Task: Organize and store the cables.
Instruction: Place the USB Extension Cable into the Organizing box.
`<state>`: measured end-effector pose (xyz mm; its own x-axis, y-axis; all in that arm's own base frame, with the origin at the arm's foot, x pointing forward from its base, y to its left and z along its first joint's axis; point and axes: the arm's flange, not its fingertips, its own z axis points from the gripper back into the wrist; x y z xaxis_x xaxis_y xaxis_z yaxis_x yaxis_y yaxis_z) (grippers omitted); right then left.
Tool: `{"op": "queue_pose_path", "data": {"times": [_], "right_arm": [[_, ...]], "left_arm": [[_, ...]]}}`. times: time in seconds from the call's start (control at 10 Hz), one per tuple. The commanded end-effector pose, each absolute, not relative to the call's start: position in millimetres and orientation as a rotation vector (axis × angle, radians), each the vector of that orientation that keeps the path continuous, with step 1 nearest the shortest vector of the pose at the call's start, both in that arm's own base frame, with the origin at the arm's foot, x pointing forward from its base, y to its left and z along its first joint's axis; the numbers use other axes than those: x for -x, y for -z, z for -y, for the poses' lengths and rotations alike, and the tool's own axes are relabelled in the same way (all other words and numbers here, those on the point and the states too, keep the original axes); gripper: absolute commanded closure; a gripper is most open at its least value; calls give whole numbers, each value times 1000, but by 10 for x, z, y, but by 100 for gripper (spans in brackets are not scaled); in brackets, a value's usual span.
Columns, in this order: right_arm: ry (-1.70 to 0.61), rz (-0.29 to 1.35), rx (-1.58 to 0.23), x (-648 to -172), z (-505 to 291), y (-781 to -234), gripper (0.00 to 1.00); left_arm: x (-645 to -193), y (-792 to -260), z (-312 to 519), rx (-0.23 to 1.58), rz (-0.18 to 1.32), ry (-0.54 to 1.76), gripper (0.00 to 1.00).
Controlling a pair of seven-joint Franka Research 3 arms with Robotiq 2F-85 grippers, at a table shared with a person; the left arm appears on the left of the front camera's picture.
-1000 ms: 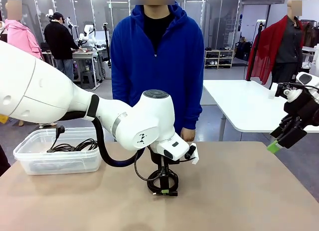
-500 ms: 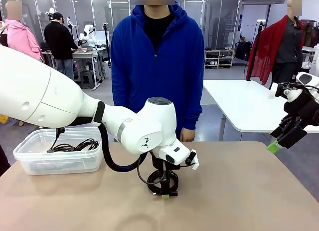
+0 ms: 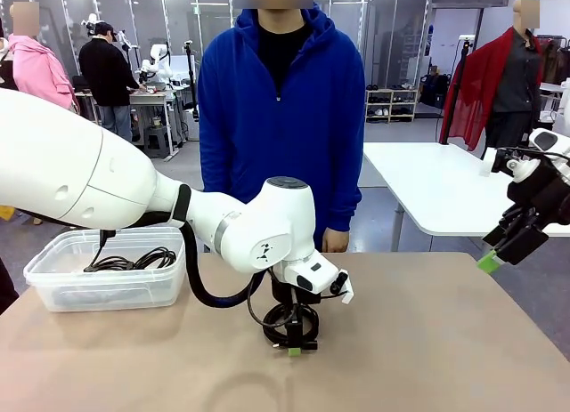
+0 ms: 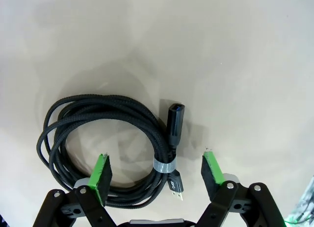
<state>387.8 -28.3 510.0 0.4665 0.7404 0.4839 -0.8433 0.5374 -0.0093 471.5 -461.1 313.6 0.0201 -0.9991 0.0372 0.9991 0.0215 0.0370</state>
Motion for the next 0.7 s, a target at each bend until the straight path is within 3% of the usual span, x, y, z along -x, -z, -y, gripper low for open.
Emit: {"op": "queue_pose_path", "data": {"times": [0.0,0.1,0.2,0.6], "right_arm": [[-983,459,-249,-3880,288,-5112,0],[-983,459,-249,-3880,288,-5112,0],[-983,459,-249,-3880,288,-5112,0],[-983,459,-249,-3880,288,-5112,0]], "left_arm": [[-4728,-3190,4639,17,14,1538,68],[-4723,-3189,4642,9,4,1538,65],[-4720,-3185,4642,10,5,1538,100],[-4718,-3170,4648,8,13,1550,100]]}}
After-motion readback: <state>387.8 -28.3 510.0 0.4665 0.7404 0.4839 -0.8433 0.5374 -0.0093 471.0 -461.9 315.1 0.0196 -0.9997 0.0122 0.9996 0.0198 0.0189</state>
